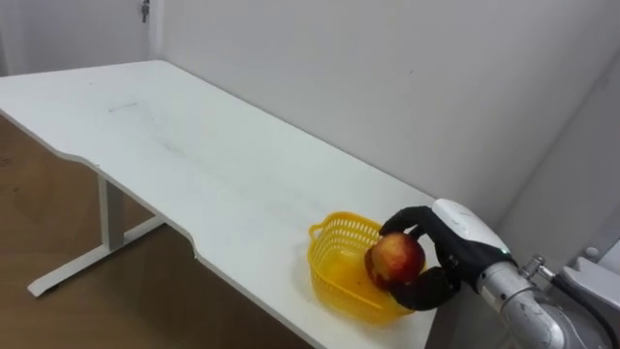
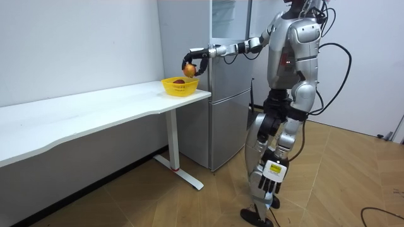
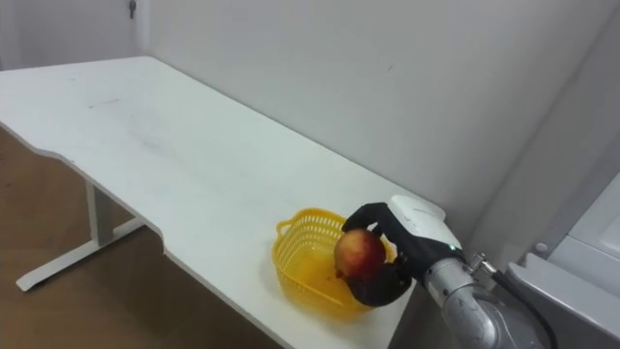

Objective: Retrieve from the upper fridge

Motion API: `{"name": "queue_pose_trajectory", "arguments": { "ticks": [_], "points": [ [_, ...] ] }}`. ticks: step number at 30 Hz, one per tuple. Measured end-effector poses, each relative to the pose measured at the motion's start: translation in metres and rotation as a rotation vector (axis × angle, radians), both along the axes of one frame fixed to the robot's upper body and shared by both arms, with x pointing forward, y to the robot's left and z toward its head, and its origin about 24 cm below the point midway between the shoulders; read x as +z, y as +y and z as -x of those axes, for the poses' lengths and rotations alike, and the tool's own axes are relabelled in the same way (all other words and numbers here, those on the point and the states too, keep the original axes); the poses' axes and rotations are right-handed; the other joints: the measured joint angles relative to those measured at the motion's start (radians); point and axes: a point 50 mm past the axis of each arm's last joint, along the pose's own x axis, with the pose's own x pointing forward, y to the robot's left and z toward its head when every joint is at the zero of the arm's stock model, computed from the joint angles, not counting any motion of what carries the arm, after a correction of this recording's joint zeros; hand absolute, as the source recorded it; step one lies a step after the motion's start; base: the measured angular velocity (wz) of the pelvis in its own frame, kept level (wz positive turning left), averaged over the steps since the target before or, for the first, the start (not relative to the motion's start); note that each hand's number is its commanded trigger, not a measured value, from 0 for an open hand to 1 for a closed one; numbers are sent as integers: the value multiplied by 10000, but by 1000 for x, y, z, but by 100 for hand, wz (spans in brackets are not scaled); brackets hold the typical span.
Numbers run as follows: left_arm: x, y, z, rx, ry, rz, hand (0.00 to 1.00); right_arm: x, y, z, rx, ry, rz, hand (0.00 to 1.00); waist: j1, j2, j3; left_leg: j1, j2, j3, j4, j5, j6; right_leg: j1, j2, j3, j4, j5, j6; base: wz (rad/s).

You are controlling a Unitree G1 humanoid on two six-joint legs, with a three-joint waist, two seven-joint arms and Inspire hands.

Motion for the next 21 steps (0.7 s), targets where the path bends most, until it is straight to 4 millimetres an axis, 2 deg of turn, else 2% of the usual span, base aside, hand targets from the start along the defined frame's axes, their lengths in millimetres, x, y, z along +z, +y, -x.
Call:
{"name": "queue_pose_trajectory", "arguments": {
  "ticks": [13,21],
  "points": [
    [0,1,11,144,378,-77,0,-2,-1,0,-5,385,38,0,80,34,-20,-10,0,-16,-4,0,1,2,-18,-99,-1,0,2,0],
    [0,1,12,159,401,-77,0,-2,0,0,82,560,-88,0,80,102,-97,21,-2,-16,-15,1,1,21,-23,-101,1,0,2,0]
  ]
}}
